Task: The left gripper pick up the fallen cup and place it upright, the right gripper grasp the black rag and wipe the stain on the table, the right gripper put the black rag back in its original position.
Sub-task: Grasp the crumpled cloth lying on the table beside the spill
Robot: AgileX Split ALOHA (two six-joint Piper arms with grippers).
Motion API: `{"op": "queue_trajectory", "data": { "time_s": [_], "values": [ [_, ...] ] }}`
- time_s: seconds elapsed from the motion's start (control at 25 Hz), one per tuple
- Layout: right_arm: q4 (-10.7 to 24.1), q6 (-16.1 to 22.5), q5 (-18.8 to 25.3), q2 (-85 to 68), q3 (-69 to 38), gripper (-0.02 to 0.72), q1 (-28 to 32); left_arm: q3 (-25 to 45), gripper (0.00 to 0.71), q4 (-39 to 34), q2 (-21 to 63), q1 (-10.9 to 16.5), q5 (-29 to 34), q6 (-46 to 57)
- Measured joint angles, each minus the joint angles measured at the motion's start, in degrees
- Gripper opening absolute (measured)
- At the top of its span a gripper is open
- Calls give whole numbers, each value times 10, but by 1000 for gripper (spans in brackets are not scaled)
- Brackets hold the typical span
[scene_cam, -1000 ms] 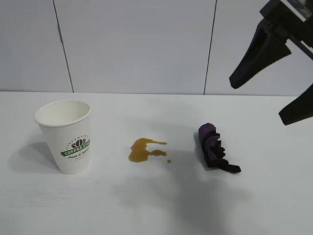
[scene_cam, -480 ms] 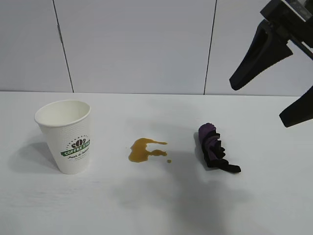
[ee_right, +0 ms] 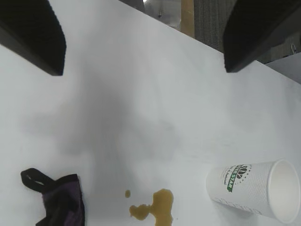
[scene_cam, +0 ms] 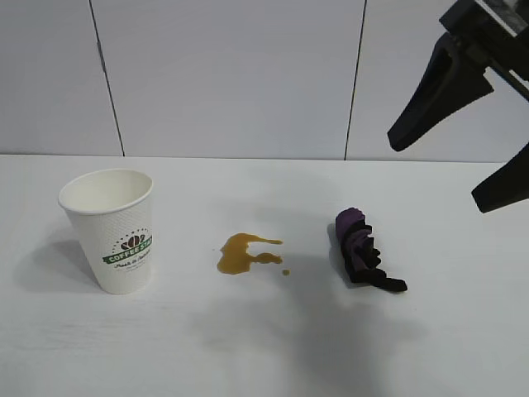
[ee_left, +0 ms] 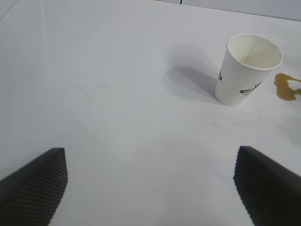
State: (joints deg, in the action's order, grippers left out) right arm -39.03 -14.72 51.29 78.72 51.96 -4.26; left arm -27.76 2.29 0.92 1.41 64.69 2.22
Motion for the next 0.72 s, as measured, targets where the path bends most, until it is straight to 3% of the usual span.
{"op": "queue_trajectory", "data": {
  "time_s": [0.2,0.28,0.56,0.72],
  "values": [
    [31,-16,-35,4,6,629,0,0,694,0,0,0,0,0],
    [60,-12,-20,21,28,629,0,0,694,0,0,0,0,0],
    [153,56,63,142,183,629,0,0,694,0,0,0,0,0],
    [172,75,77,202,255,629,0,0,694,0,0,0,0,0]
  ]
}}
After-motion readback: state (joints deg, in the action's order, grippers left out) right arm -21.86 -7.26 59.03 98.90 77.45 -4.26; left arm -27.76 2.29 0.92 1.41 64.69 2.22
